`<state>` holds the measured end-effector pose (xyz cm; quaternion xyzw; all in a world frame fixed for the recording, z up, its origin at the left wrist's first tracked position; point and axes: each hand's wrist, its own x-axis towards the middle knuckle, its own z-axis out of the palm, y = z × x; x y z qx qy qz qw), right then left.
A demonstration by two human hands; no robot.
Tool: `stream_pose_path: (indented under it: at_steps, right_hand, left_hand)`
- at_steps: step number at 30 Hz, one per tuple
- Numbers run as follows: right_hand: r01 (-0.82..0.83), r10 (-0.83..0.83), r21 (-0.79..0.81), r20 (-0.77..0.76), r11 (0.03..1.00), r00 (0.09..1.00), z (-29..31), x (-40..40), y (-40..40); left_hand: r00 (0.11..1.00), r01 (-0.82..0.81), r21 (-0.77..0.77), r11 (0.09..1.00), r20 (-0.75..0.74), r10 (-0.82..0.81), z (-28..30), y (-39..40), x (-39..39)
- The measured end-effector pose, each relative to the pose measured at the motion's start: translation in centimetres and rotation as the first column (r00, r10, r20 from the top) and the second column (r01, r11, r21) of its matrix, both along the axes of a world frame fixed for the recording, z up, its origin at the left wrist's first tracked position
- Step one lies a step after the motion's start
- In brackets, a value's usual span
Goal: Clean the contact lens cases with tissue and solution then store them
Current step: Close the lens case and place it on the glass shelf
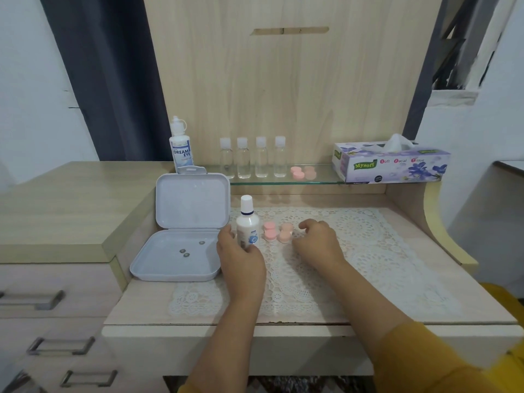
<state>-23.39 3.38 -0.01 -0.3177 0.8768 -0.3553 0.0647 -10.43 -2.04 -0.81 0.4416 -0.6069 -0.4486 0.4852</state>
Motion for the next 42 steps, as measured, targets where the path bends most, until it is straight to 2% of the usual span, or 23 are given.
stream_pose_path:
  at_steps: [6, 11, 18, 21, 24, 26, 33, 42]
  right_hand:
    - [-0.008, 0.009, 0.013, -0.096, 1.000, 0.995, -0.4, 1.1, -0.9]
    - [0.008, -0.008, 0.000, -0.162, 1.000, 0.987, -0.7, 1.3, -1.3]
    - [-0.004, 0.007, 0.015, -0.186, 1.000, 0.982, -0.6, 1.0, -0.5]
    - [-0.015, 0.018, 0.017, -0.192, 1.000, 0.981, -0.5, 0.8, 0.5]
    - [-0.043, 0.046, 0.021, -0.184, 0.999, 0.982, -0.5, 0.6, 1.6]
    - [-0.072, 0.075, 0.026, -0.173, 0.997, 0.982, -0.5, 0.6, 2.3]
    - [-0.195, 0.193, 0.005, -0.173, 0.981, 0.966, -1.2, 1.1, 4.8]
    - [-0.206, 0.193, -0.064, -0.171, 0.976, 0.966, -1.3, 1.6, 5.8]
  left_hand:
    - [0.998, -0.013, 0.038, 0.999, -0.058, 0.015, 0.4, 0.4, 0.2]
    - [0.996, -0.056, -0.006, 0.998, -0.066, 0.056, 0.7, 0.5, 0.3]
    - [1.000, 0.016, -0.057, 0.998, -0.005, -0.017, 0.3, 0.6, 0.4]
    - [0.995, 0.090, -0.073, 0.993, 0.051, -0.086, 0.1, 0.4, 0.2]
    - [0.949, 0.262, -0.094, 0.960, 0.203, -0.240, -0.2, 0.5, -0.1]
    - [0.920, 0.340, -0.120, 0.933, 0.247, -0.303, -0.4, 0.5, -0.2]
    - [0.870, 0.444, -0.208, 0.872, 0.331, -0.365, -0.6, 0.4, -0.3]
    - [0.818, 0.506, -0.161, 0.847, 0.401, -0.412, -0.4, 0.8, 0.0]
